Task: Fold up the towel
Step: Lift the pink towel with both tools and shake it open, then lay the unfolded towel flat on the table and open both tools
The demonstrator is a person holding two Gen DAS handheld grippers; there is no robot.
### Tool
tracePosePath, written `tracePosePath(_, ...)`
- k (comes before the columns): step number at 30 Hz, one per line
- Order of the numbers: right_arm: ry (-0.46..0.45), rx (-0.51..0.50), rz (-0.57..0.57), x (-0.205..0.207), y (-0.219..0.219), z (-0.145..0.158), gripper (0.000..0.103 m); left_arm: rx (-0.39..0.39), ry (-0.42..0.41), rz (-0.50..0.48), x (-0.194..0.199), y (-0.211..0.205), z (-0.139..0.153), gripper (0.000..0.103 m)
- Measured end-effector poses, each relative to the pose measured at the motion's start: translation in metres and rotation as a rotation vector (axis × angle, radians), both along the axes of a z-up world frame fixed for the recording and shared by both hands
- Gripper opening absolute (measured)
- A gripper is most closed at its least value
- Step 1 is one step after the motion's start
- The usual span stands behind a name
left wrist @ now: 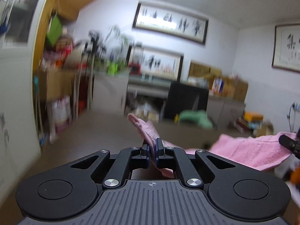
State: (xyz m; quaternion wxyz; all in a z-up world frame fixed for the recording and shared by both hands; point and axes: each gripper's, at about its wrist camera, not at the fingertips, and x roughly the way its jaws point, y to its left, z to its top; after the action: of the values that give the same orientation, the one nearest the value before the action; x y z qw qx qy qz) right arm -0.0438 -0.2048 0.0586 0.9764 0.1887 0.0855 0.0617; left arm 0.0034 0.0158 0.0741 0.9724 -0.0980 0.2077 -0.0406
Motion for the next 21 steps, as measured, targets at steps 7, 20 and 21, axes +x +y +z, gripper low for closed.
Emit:
tracePosePath(7, 0.26, 0.129, -0.036, -0.029, -0.008, -0.076, 0.014, -0.049, 0.22, -0.007, -0.016, 0.018, -0.055, 0.007)
tracePosePath(20, 0.295, 0.171, -0.122, -0.062, -0.037, -0.079, 0.022, 0.046, 0.159, -0.153, -0.066, 0.035, -0.054, 0.026)
tracePosePath(21, 0.3, 0.163, -0.117, -0.064, -0.037, -0.08, 0.025, 0.072, 0.136, -0.175, -0.073, 0.035, -0.052, 0.029)
